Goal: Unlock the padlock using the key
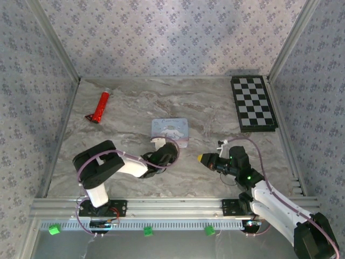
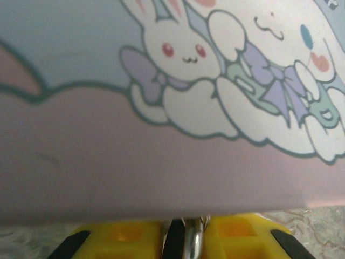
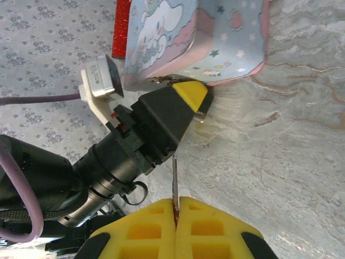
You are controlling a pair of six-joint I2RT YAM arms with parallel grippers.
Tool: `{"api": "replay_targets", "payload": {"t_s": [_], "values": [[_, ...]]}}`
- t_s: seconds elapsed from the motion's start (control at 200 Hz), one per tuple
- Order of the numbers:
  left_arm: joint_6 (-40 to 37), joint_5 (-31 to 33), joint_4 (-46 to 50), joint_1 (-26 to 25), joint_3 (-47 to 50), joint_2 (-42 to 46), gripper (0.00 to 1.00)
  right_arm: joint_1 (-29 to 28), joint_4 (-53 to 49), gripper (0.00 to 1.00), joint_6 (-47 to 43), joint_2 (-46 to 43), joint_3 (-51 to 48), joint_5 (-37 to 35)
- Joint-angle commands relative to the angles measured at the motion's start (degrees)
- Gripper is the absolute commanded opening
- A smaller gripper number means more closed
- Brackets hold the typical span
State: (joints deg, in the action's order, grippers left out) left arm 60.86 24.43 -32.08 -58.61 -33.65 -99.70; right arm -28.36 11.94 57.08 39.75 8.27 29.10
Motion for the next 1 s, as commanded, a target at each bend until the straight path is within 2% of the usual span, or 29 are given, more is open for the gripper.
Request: {"api": "replay_targets", "payload": {"t_s": [0.0,0.15,0.275,0.365,0.55,0.725,0.85,0.994], "values": [[-0.4,-0.8,5.2,0.8,4.3,0.4,0.18,0.1,-1.0,0.00,-1.0,0.5,0.3,-0.5],[-3.0,-5.9,4.5,1.4,3.8,1.8,0.14,-0.3,-0.1,0.00,0.1,2.4,0.2,-0.3],[-3.6,-15.4,7.6,2.9,0.4,3.3,0.10,-1.3,3.4,0.00,2.1,5.2,-0.6,0.1],[-1.2,-23.2,11.4,4.5,-2.6,3.8,0.08,-2.8,8.1,0.00,4.0,7.6,-1.7,-0.1],[6.0,-32.8,12.9,6.3,-4.8,4.2,0.04,-6.5,15.8,0.00,4.4,12.6,-1.4,-1.0],[11.4,-38.0,8.9,7.4,-4.8,5.8,0.02,-6.9,26.1,0.00,4.1,18.4,-2.5,0.3],[14.0,-39.3,7.3,8.0,-5.3,7.4,0.01,-7.7,36.4,0.00,6.5,24.9,-2.8,0.7],[16.9,-39.4,3.6,8.7,-4.6,8.8,0.00,-8.0,43.7,0.00,8.3,30.5,-1.9,1.6]]}}
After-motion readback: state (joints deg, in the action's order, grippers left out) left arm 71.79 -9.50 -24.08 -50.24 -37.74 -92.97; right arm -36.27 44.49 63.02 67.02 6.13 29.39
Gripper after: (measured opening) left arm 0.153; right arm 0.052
